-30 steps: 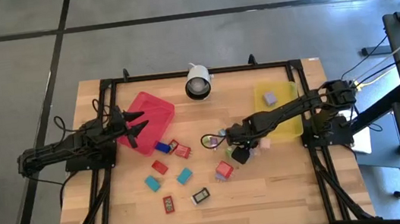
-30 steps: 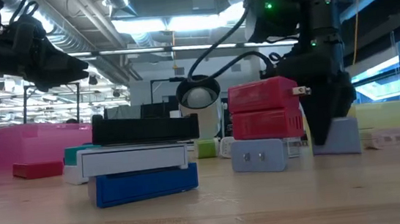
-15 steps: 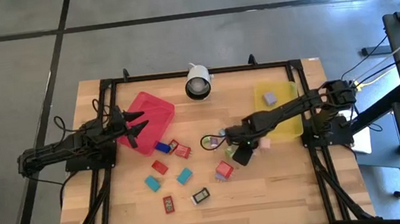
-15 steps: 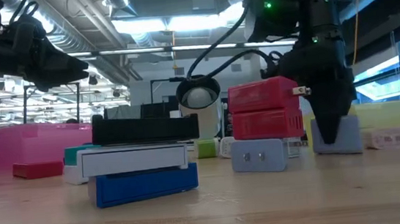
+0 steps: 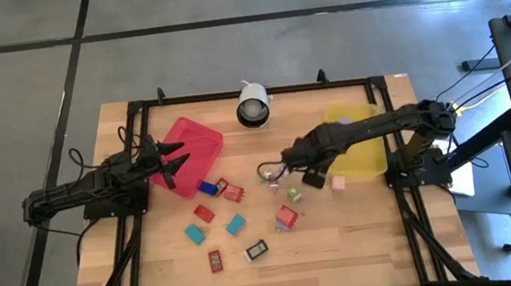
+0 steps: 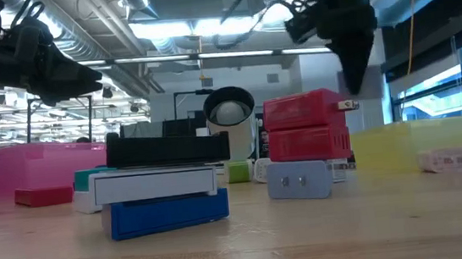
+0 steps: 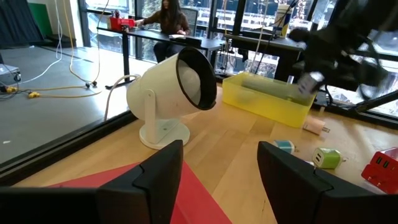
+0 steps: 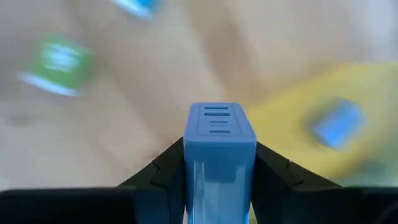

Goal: Pick & Place Office items
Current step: Put the blue charger adapter into the yellow bin

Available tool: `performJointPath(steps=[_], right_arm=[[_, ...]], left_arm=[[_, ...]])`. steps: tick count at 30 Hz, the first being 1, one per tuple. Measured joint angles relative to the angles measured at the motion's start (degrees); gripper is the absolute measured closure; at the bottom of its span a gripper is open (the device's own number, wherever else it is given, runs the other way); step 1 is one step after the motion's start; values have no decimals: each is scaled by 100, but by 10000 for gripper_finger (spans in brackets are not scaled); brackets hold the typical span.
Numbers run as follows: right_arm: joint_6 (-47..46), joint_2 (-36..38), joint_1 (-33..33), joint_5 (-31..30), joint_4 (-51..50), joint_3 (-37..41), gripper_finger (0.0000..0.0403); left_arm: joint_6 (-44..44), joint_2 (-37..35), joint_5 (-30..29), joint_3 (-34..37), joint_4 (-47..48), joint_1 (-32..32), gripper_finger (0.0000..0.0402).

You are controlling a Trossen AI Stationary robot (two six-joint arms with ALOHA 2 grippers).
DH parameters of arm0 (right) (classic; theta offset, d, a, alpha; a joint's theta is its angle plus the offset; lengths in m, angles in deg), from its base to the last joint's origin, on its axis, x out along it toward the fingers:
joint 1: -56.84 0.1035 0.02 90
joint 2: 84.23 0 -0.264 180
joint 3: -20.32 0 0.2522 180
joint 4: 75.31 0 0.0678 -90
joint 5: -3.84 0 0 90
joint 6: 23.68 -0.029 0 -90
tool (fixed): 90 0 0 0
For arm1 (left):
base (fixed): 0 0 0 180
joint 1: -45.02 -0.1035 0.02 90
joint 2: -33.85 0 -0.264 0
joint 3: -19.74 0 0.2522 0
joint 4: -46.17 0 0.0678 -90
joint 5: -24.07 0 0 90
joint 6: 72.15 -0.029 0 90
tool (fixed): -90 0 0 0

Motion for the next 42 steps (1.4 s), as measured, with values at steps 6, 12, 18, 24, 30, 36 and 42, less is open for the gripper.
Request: performJointPath(steps=[6,12,18,24,30,36,42], right_arm=[[-173,798,-451,-449,-405,265,281],[-854,2153,-984,-681,-371,1345,274],[-1419,3131,-1614,-702,157,2704,274],[-1274,3314,-2438,-699,871,3693,274],[-620,3218,-3276,-595,1859,4203,274],[-103,3027,-4118,-588,2354,4267,274],[88,2690,-4696,-345,2840,4267,274]], left_arm=[[0,0,-1,0,0,1,198],[0,0,0,1,2,0,197],[0,0,0,0,1,1,198],[0,0,0,0,0,2,197],[0,0,0,0,0,2,198],[0,0,0,0,1,0,198],[0,0,0,0,2,1,197]])
